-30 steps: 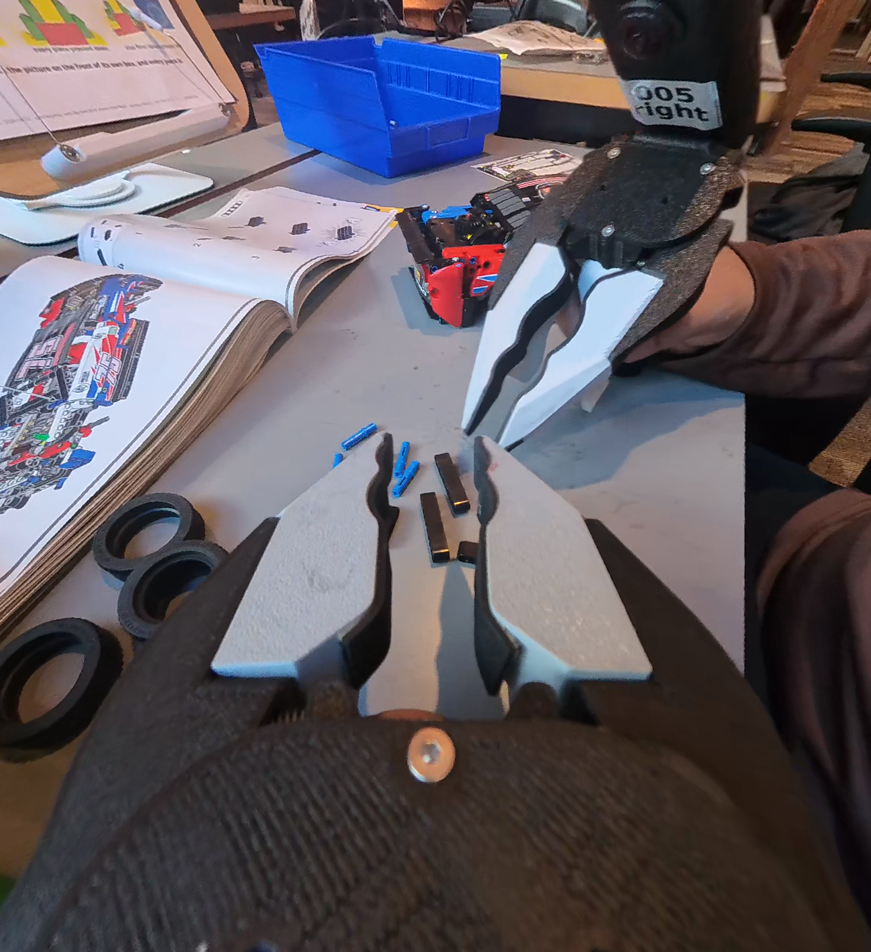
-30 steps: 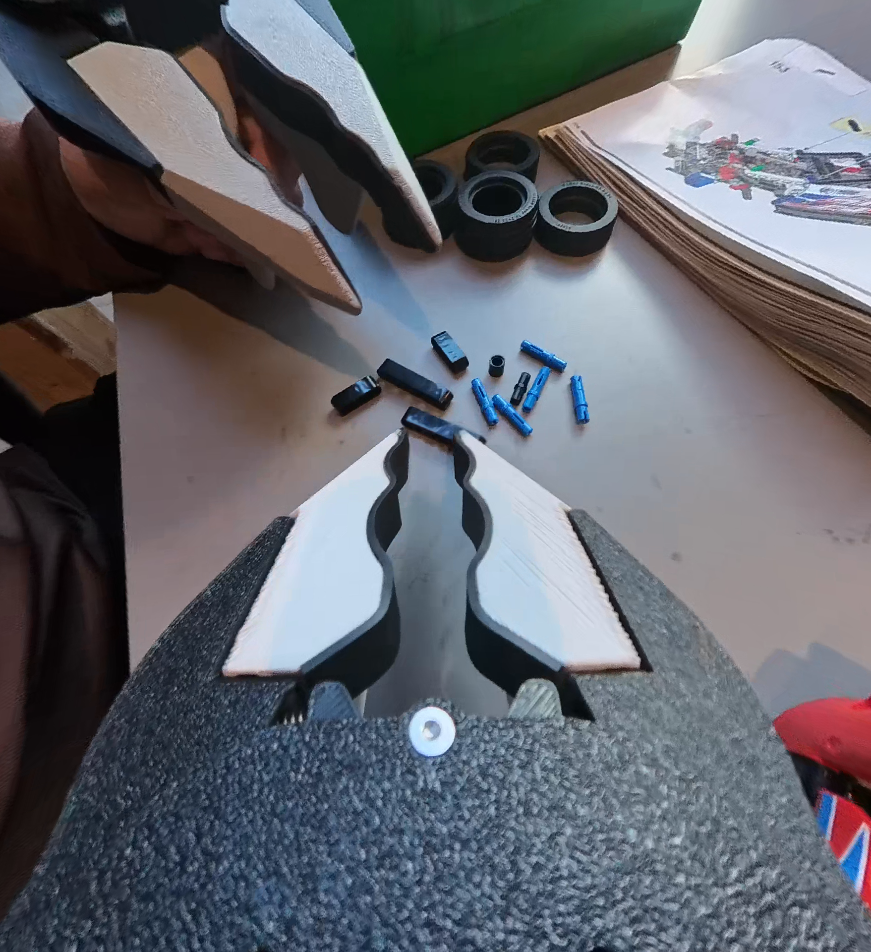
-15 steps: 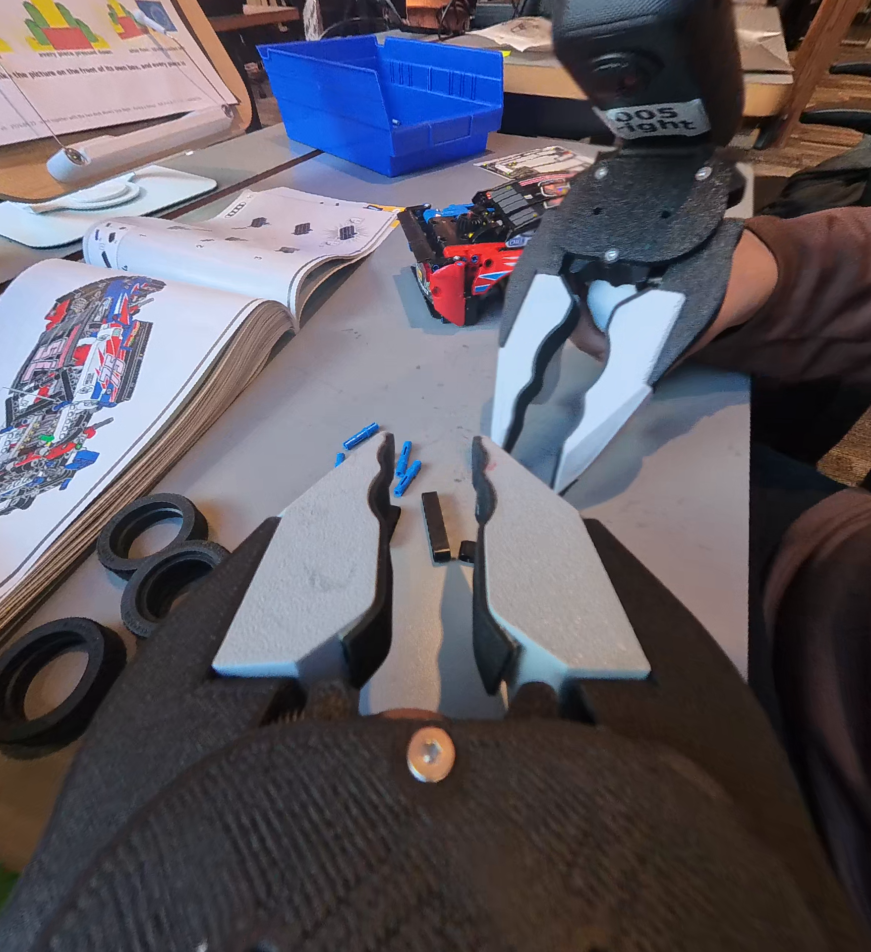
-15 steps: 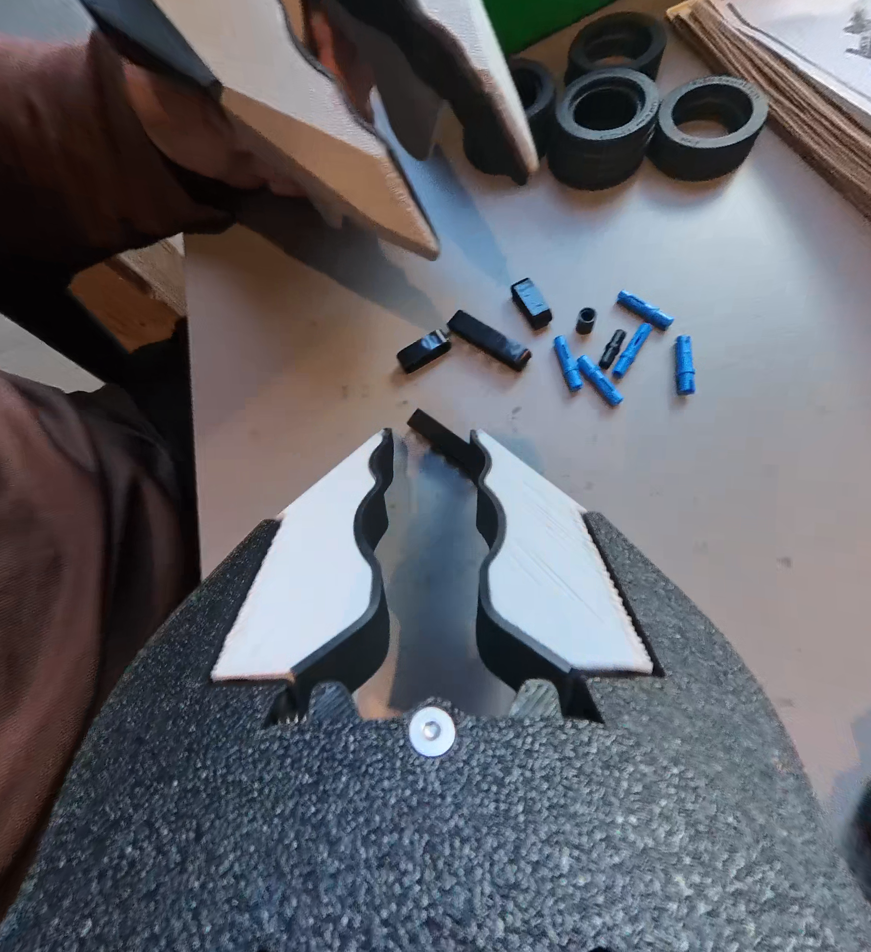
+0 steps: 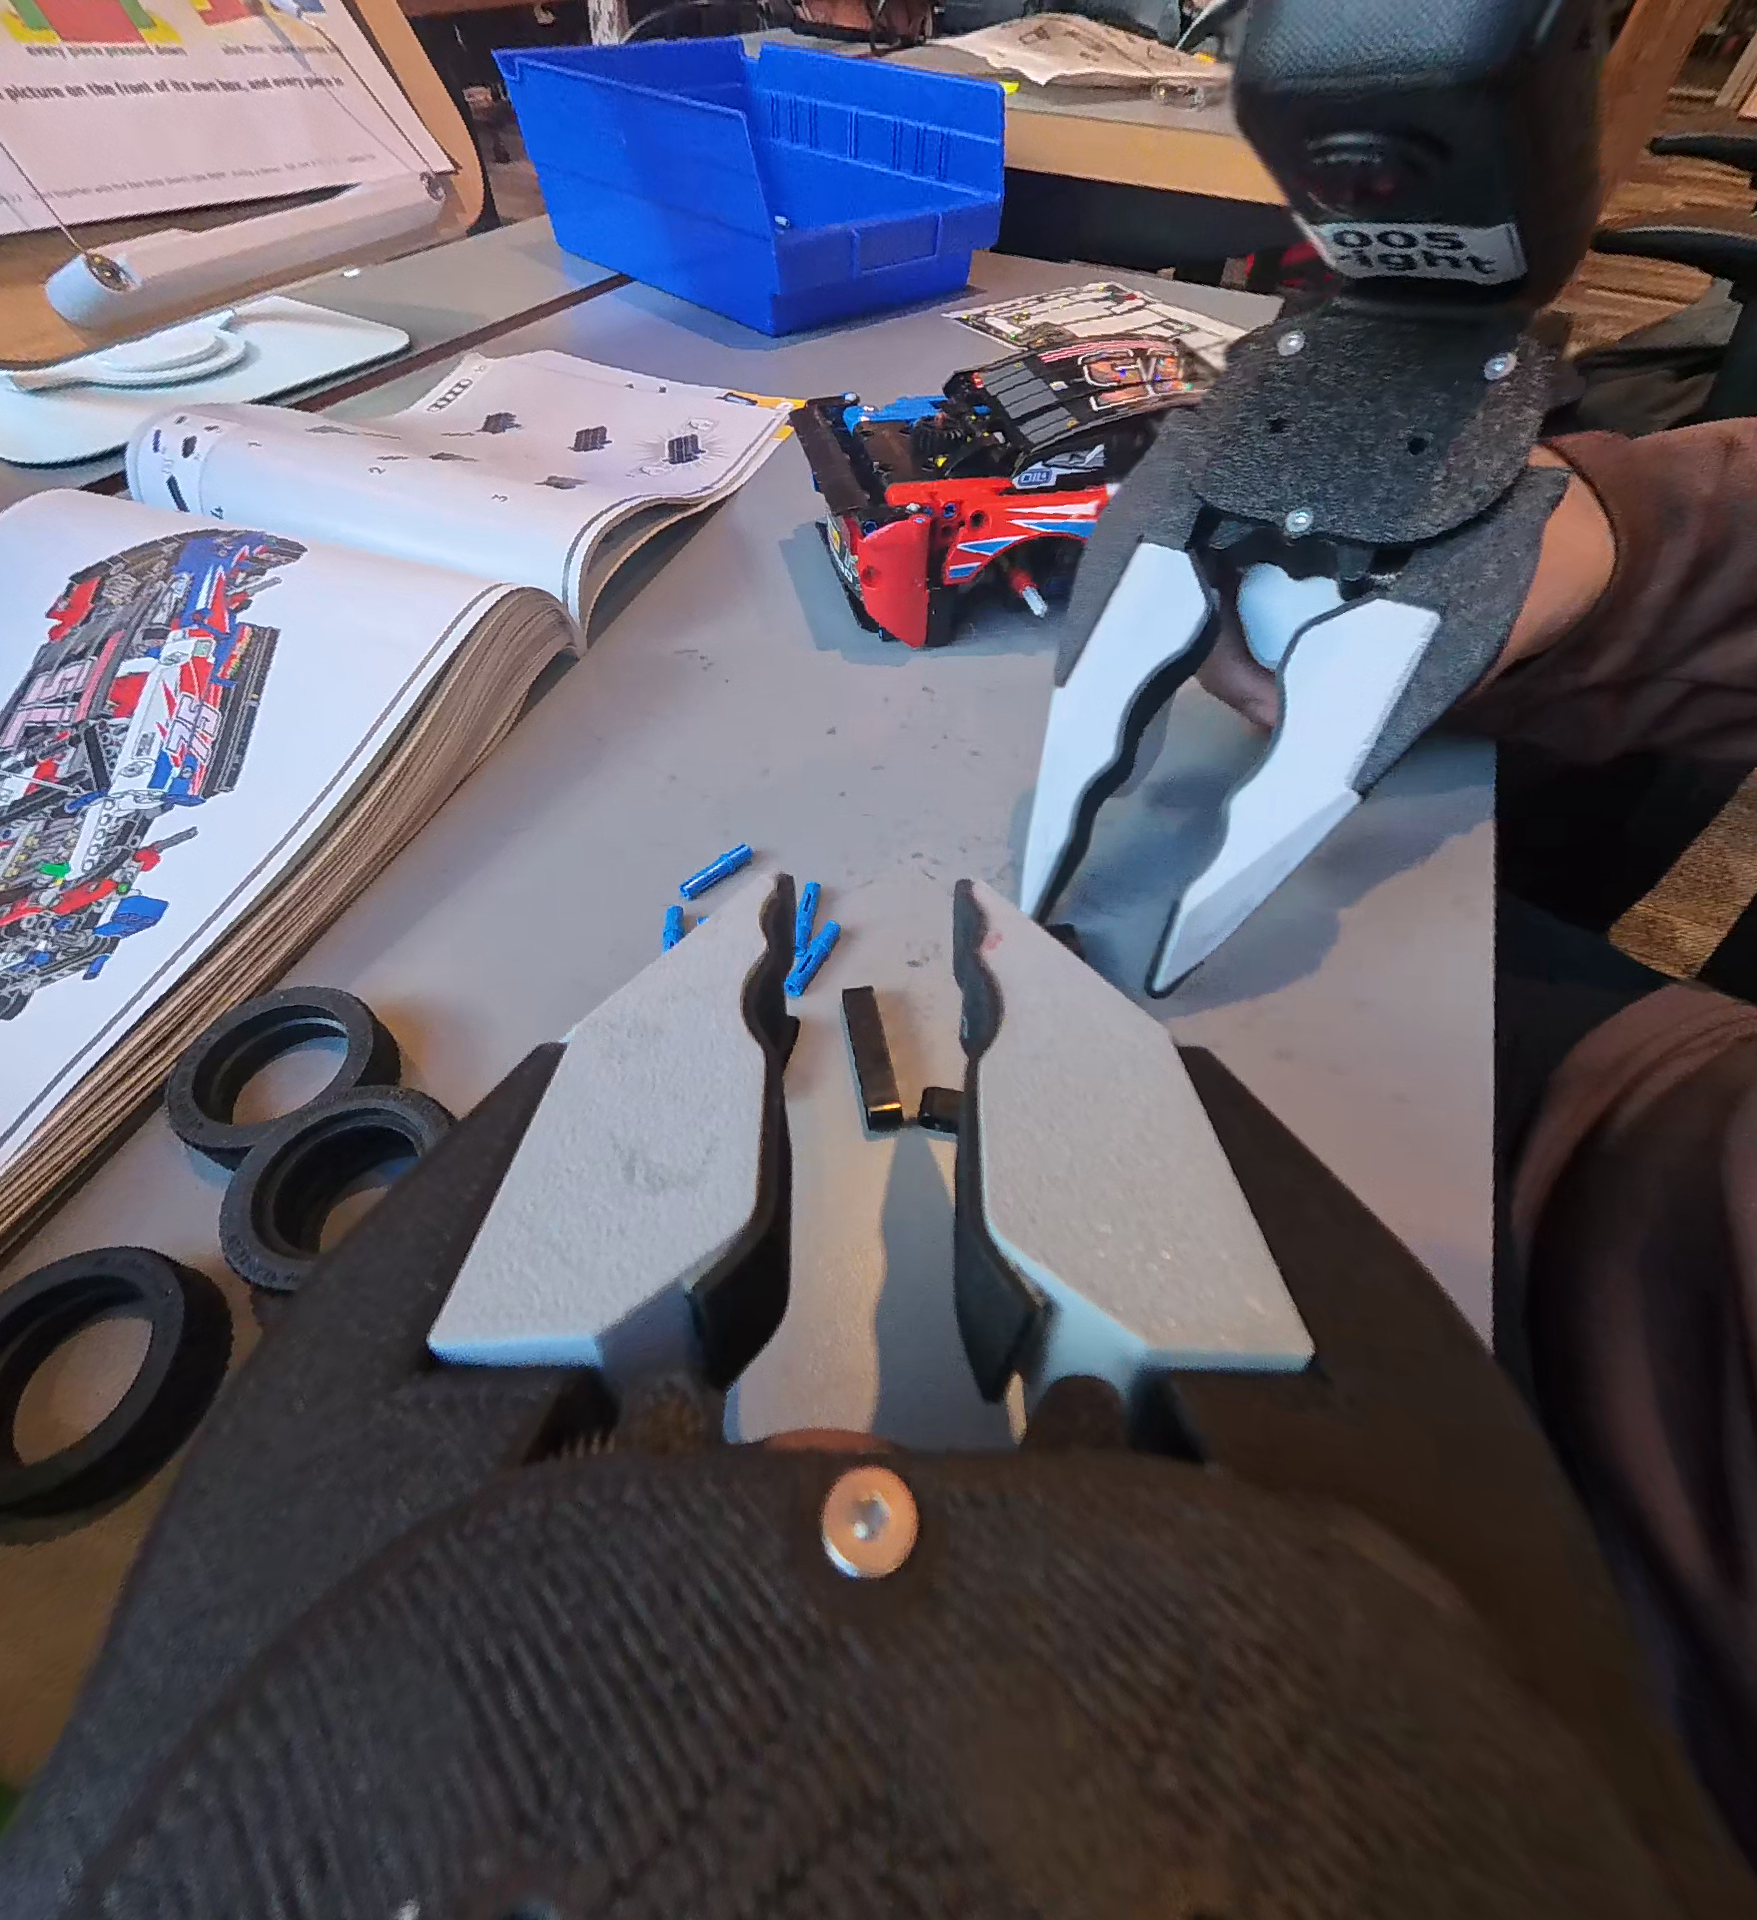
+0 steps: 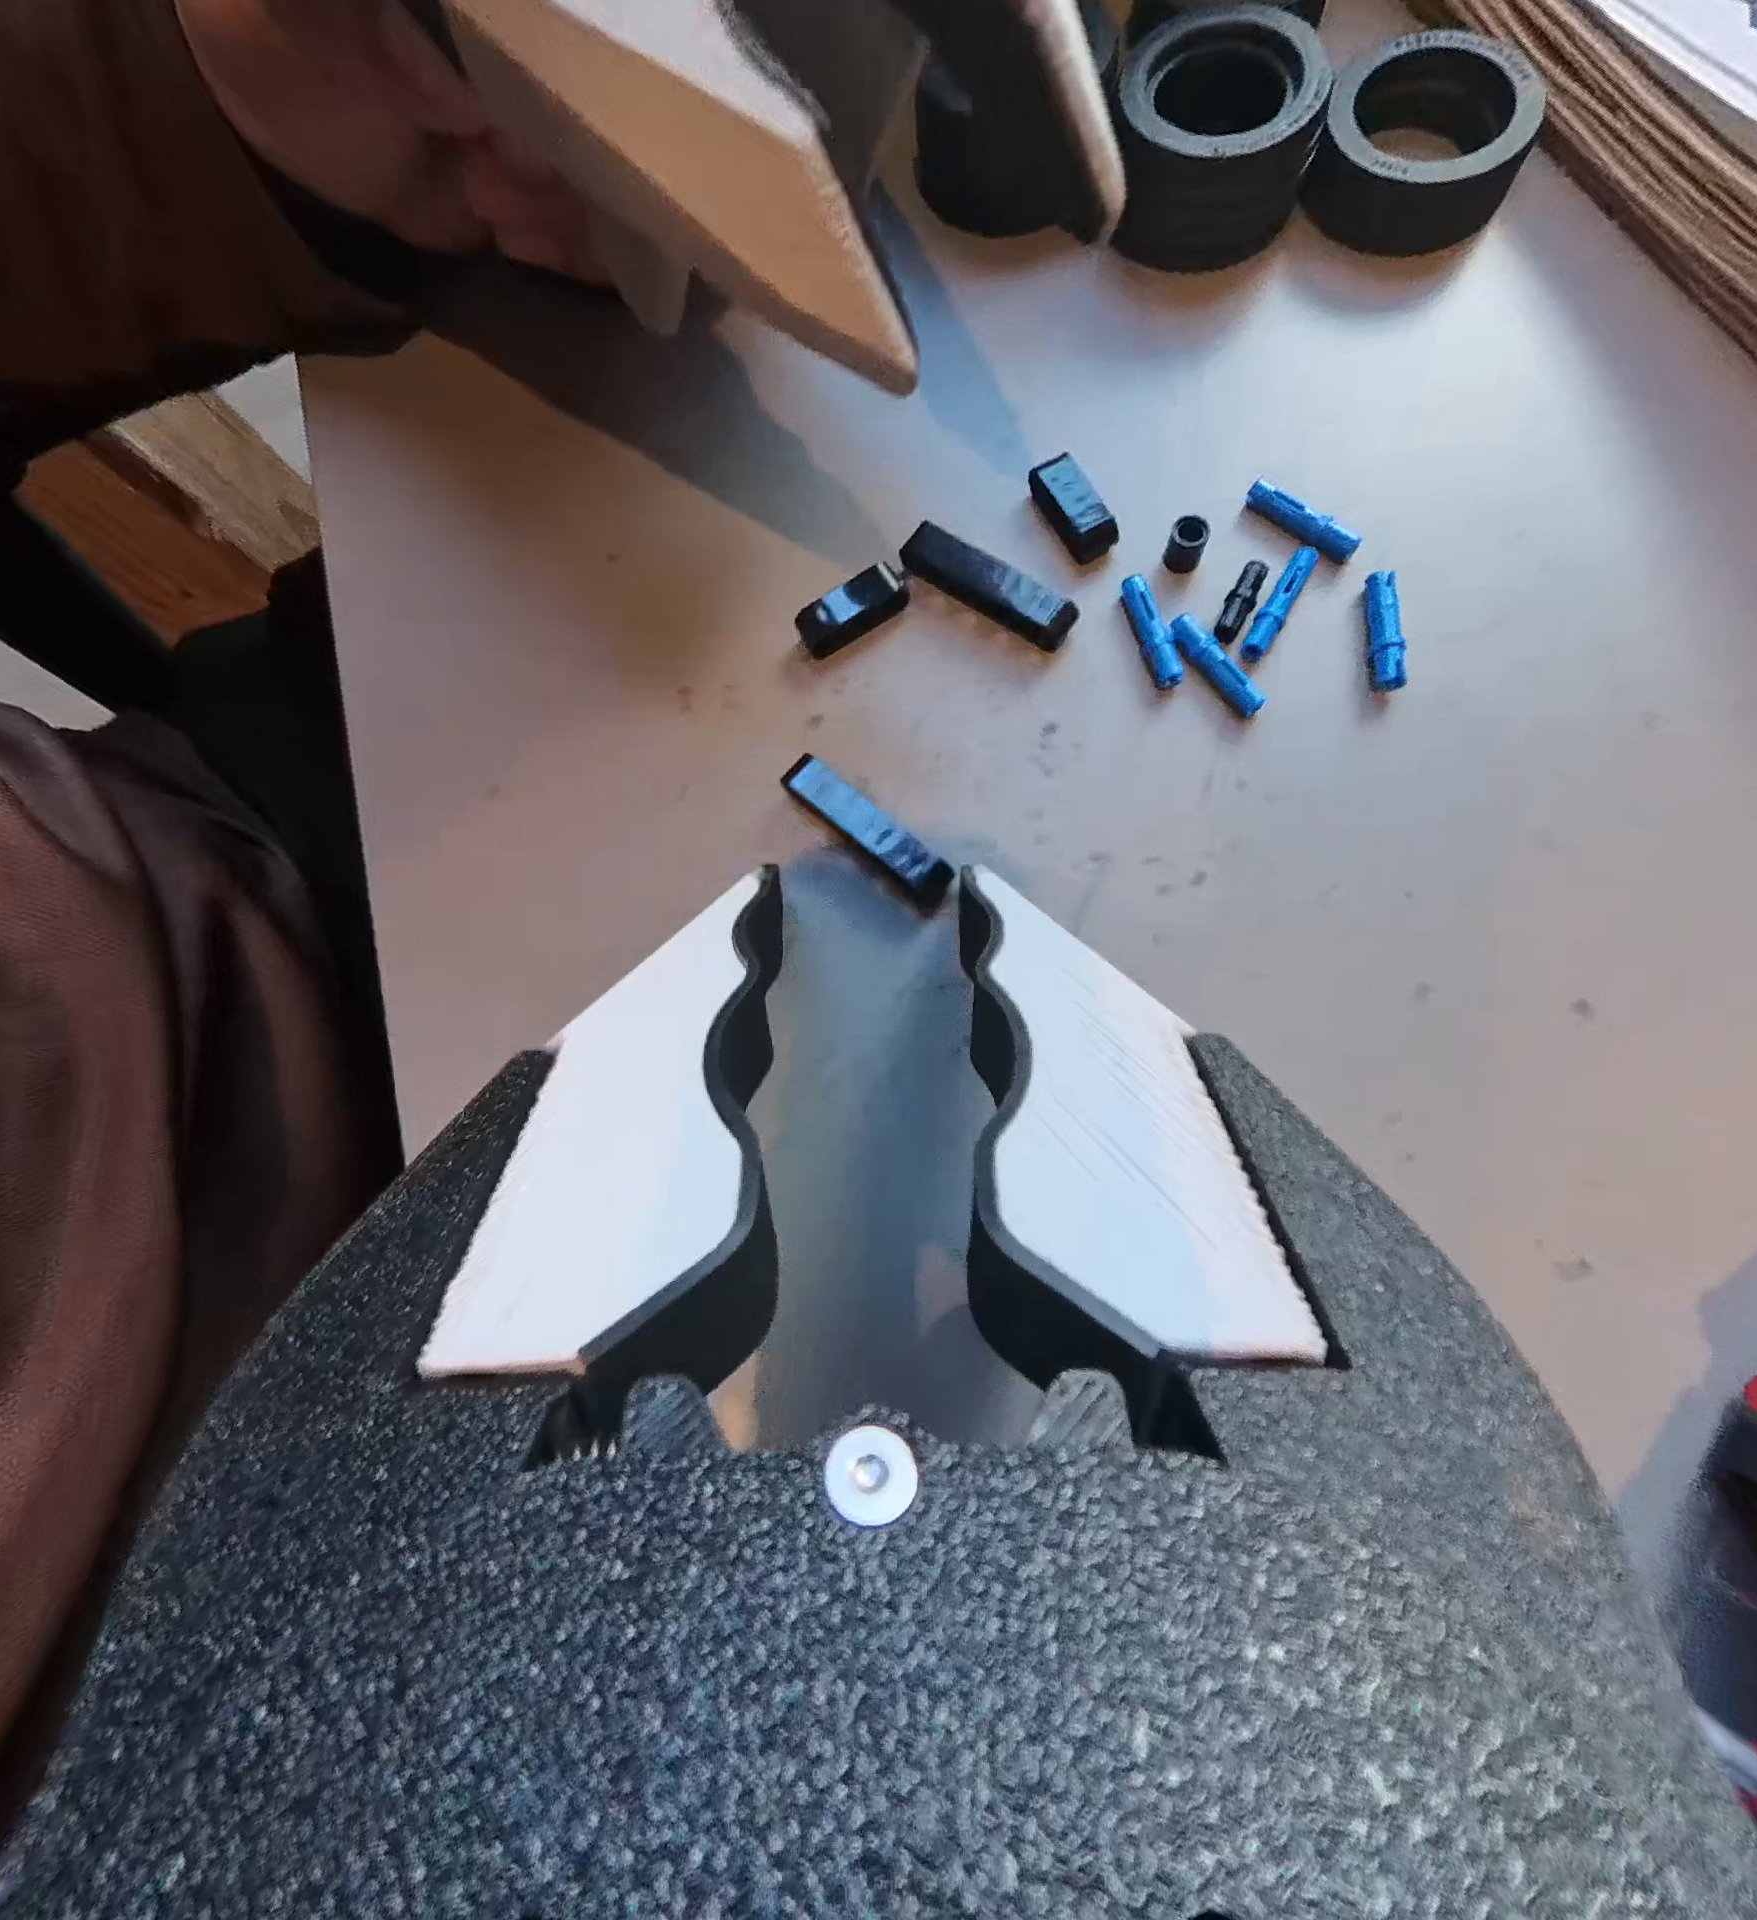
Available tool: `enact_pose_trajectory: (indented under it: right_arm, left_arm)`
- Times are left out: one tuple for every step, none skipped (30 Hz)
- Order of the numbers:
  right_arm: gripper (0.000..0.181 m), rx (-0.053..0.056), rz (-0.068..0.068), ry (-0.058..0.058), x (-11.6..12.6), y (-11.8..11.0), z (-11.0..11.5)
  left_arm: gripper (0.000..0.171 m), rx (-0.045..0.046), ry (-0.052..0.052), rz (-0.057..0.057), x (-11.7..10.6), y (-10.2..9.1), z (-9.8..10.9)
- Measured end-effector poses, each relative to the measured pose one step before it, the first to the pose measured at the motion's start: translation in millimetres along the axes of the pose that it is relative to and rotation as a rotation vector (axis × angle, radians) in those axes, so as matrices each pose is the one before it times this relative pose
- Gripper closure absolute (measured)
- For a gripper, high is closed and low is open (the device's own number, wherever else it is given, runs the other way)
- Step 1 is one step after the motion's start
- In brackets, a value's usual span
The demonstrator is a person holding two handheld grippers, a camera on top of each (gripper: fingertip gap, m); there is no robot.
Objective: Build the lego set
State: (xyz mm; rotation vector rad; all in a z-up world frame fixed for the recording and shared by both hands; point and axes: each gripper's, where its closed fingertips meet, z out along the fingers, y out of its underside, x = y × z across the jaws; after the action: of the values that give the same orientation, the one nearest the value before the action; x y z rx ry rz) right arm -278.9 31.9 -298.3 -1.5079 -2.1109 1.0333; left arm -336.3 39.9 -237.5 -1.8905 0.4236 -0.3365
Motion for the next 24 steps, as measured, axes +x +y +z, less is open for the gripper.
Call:
enact_pose_trajectory:
  right_arm:
    - [0.146,-0.0028,-0.0058,0.0066,-2.19,2.23,-1.37]
    - [0.146,-0.0016,-0.0049,0.0024,-2.92,2.19,-1.73]
    - [0.146,-0.0031,-0.0023,0.0029,-2.51,2.27,-1.66]
    - [0.146,-0.0028,0.0004,0.0023,-2.18,2.05,-1.85]
    - [0.146,-0.0013,0.0029,-0.0048,-3.15,1.68,-1.89]
    - [0.147,0.0028,0.0047,-0.0074,-3.73,1.45,-1.65]
    - [0.147,0.0071,0.0059,-0.0058,-3.51,1.16,-1.53]
    - [0.148,0.0066,0.0059,-0.0086,-4.00,1.07,-1.37]
    - [0.148,0.0060,0.0045,-0.0116,-4.31,0.72,-1.25]
    - [0.148,0.0103,0.0010,-0.0135,-4.54,-0.20,-1.29]
    - [0.150,0.0144,-0.0027,-0.0168,-5.08,-1.12,-1.30]
    - [0.151,0.0150,-0.0036,-0.0197,-5.03,-1.45,-1.10]
    - [0.151,0.0137,-0.0020,-0.0205,-4.76,-1.57,-0.83]
    - [0.151,0.0156,-0.0012,-0.0163,-3.70,-2.06,-0.92]
    - [0.151,0.0173,-0.0017,-0.0071,-1.69,-2.45,-1.19]
    - [0.152,0.0147,-0.0013,0.0048,0.96,-2.03,-1.35]
    - [0.153,0.0088,-0.0004,0.0165,3.57,-0.94,-1.30]
    - [0.154,0.0025,0.0000,0.0244,5.35,0.04,-1.06]
    - [0.154,-0.0029,-0.0028,0.0281,5.99,0.68,-0.72]
    - [0.155,-0.0072,-0.0085,0.0310,6.00,1.34,-0.33]
    - [0.156,-0.0083,-0.0129,0.0315,5.55,1.36,-0.03]
    - [0.157,-0.0079,-0.0146,0.0235,3.97,1.23,0.25]
    - [0.158,-0.0076,-0.0139,0.0100,1.65,1.21,0.49]
    - [0.160,-0.0058,-0.0103,-0.0040,-0.52,1.03,0.52]
  left_arm:
    - [0.144,0.00094,-0.0021,0.0019,-0.02,-0.07,-0.06]
    - [0.144,0.00027,-0.0015,0.0020,0.00,-0.01,-0.02]
    - [0.144,-0.00130,-0.0003,0.0011,0.11,0.11,0.12]
    - [0.144,-0.00247,0.0009,-0.0006,0.07,0.39,0.27]
    - [0.144,-0.00168,0.0014,-0.0017,-0.05,0.13,0.13]
    - [0.144,0.00016,0.0010,-0.0020,-0.03,0.08,0.00]
    - [0.144,0.00148,0.0004,-0.0013,-0.17,-0.22,-0.18]
    - [0.144,0.00179,-0.0005,-0.0001,-0.01,-0.14,-0.17]
    - [0.144,0.00147,-0.0009,0.0012,0.01,-0.22,-0.14]
    - [0.144,0.00068,-0.0020,0.0023,-0.03,-0.04,-0.08]
    - [0.144,-0.00001,-0.0018,0.0027,0.09,0.00,0.04]
    - [0.144,-0.00103,-0.0012,0.0021,0.05,0.09,0.10]
    - [0.144,-0.00167,-0.0007,0.0009,0.06,0.26,0.13]
    - [0.144,-0.00130,-0.0001,-0.0004,-0.12,0.18,0.20]
    - [0.144,-0.00024,-0.0001,-0.0007,-0.01,0.00,0.07]
    - [0.144,0.00081,-0.0005,-0.0004,-0.18,-0.05,-0.11]
    - [0.144,0.00157,-0.0011,-0.0003,-0.13,-0.24,-0.13]
    - [0.145,0.00180,-0.0017,0.0001,-0.21,-0.14,-0.17]
    - [0.145,0.00167,-0.0019,0.0012,-0.08,-0.21,-0.21]
    - [0.145,0.00113,-0.0011,0.0020,0.01,-0.09,-0.09]
    - [0.145,0.00045,-0.0005,0.0020,0.14,-0.04,-0.01]
    - [0.145,-0.00027,-0.0005,0.0012,0.03,0.01,0.06]
    - [0.144,-0.00092,0.0002,-0.0002,0.09,0.08,0.06]
    - [0.144,-0.00106,0.0008,-0.0014,-0.10,0.18,0.13]
